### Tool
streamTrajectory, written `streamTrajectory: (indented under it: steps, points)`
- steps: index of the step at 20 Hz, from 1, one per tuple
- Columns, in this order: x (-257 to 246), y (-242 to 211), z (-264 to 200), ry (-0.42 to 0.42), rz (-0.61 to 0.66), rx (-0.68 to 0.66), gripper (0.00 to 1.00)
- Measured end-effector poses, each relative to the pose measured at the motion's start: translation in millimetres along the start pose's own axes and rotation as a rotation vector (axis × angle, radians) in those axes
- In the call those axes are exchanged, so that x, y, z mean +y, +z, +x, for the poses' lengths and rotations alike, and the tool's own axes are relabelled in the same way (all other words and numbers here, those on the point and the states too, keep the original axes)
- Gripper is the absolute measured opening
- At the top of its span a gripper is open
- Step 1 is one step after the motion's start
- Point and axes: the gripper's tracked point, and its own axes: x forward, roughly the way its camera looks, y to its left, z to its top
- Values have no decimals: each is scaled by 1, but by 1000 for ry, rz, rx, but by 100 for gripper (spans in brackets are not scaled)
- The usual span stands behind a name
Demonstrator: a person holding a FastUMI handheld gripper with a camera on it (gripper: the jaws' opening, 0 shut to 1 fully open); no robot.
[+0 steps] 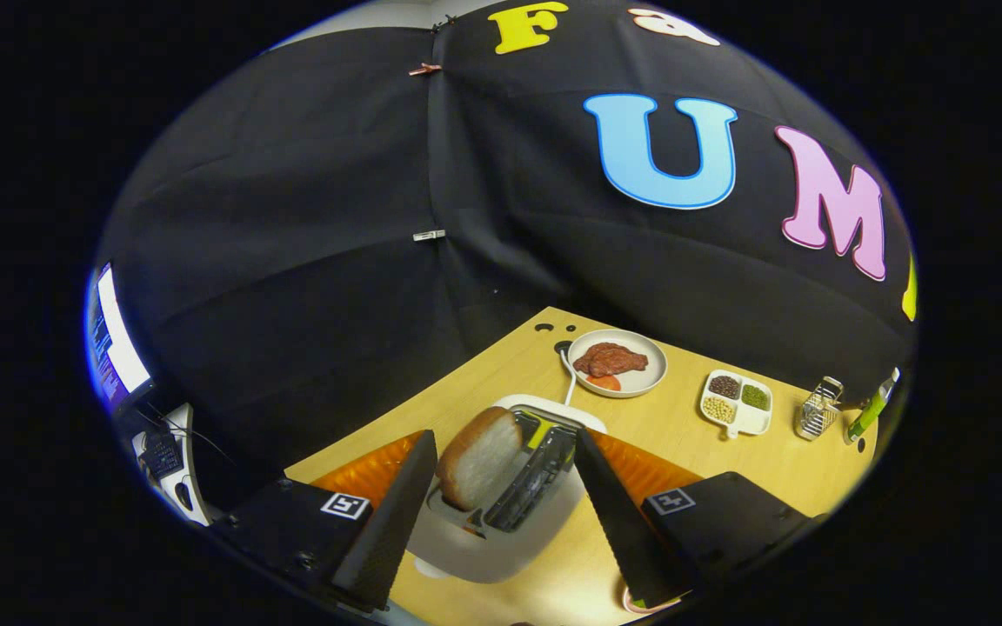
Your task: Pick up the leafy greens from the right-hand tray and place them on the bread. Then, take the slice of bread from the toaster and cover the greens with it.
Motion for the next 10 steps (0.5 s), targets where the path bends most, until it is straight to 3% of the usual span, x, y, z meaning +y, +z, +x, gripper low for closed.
streamTrajectory:
  steps: [10]
  points:
    - [14, -30, 60, -33, -18, 120, 99]
